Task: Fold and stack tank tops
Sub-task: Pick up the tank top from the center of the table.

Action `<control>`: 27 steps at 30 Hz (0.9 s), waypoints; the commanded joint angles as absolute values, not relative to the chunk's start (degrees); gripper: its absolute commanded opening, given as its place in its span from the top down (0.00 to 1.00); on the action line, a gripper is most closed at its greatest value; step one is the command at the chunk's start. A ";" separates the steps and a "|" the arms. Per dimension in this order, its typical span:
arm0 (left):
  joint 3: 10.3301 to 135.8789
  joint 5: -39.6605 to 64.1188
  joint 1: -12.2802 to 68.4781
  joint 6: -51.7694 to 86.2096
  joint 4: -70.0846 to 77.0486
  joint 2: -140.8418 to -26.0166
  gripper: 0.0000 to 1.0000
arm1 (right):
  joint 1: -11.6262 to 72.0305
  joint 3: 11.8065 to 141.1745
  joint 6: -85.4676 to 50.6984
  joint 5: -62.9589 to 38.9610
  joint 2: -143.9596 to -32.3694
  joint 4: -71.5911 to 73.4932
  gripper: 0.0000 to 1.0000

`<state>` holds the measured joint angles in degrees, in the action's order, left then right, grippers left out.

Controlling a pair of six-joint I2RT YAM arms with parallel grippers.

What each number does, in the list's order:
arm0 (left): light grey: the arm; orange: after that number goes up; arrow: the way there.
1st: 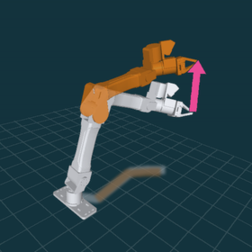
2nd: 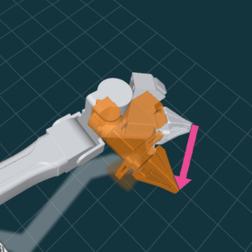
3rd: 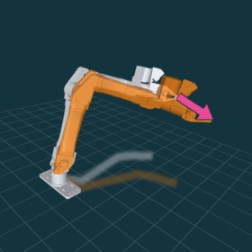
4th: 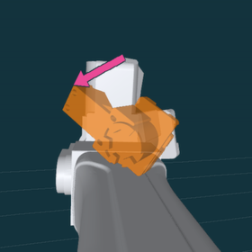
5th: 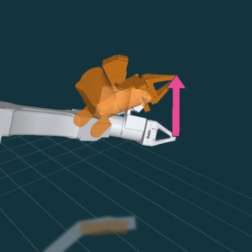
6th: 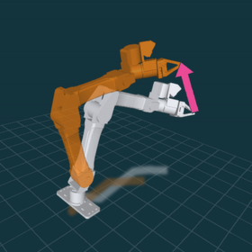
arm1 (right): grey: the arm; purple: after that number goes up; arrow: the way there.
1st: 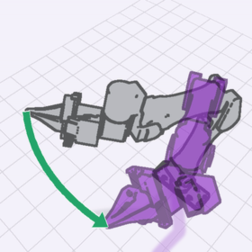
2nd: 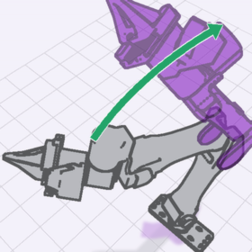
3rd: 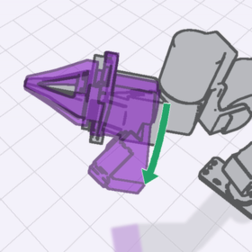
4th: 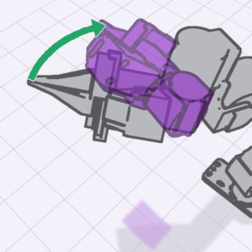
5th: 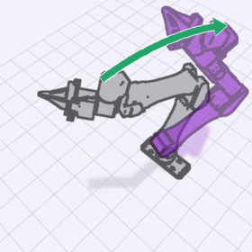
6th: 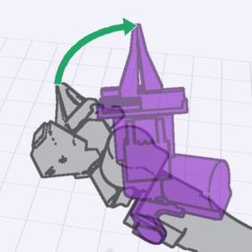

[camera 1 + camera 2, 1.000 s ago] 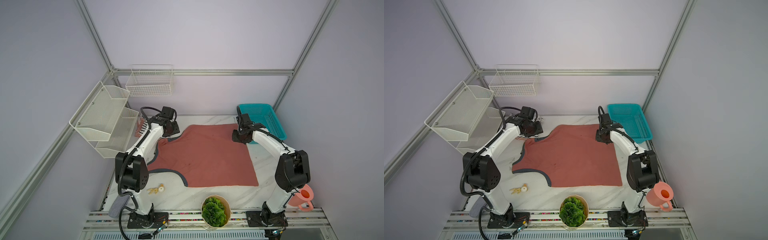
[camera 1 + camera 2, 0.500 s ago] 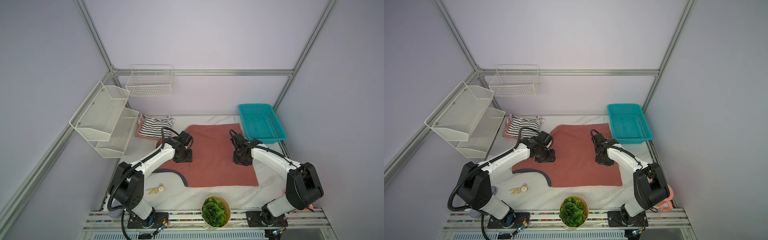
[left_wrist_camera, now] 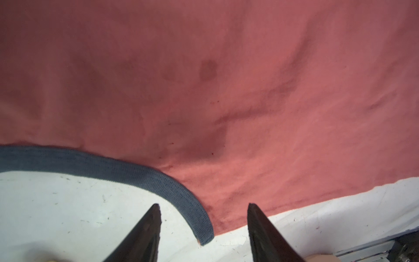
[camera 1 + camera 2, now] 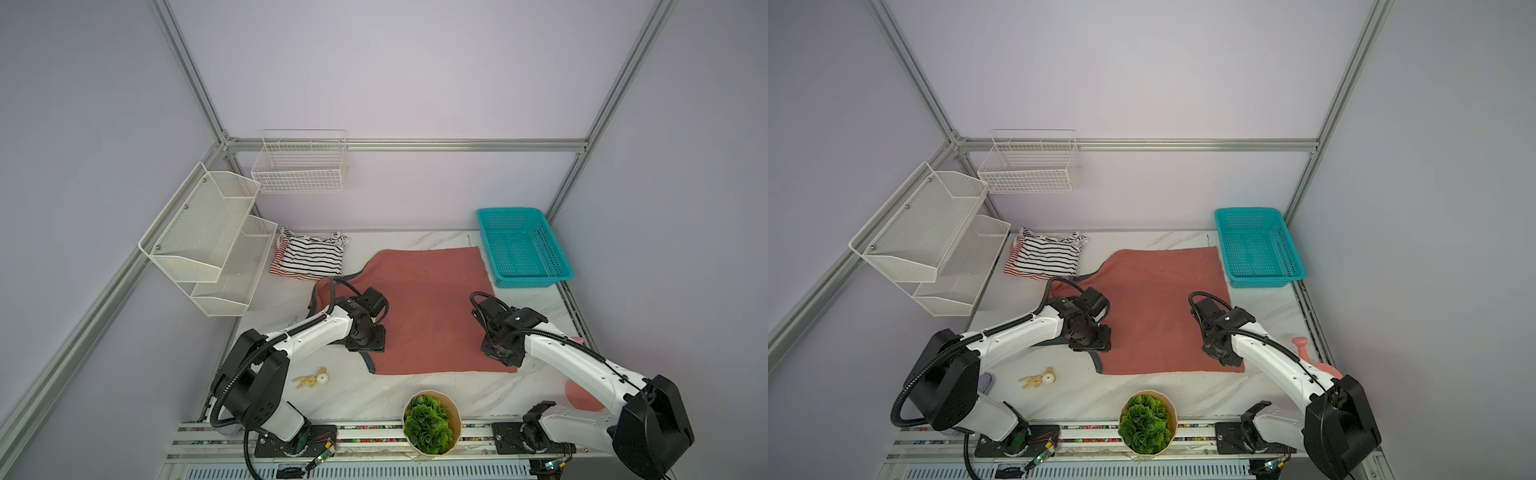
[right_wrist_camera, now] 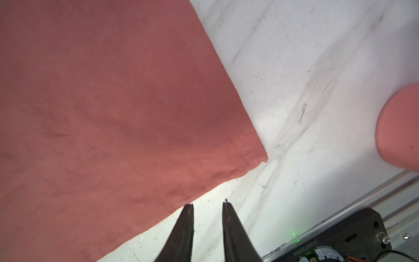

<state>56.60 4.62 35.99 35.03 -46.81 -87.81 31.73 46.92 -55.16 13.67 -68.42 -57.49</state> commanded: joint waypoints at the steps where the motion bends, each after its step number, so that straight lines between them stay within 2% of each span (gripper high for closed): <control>1: 54.01 6.67 36.89 35.79 -45.40 -84.79 0.39 | 32.55 46.19 -61.04 15.78 -67.10 -61.10 0.73; 12: 50.51 7.39 41.27 37.56 -45.75 -87.10 0.37 | 35.72 48.24 -62.26 17.34 -74.89 -62.96 0.71; 20: 48.52 6.97 41.83 39.87 -46.25 -86.01 0.37 | 36.30 48.85 -61.04 16.61 -75.38 -59.80 0.71; 27: 48.77 4.60 41.87 42.64 -45.10 -88.79 0.52 | 36.46 48.87 -60.64 16.54 -75.47 -59.08 0.71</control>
<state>50.22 6.04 41.71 40.53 -45.93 -88.01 36.07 48.03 -59.86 15.51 -75.66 -58.72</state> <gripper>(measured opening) 0.493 0.290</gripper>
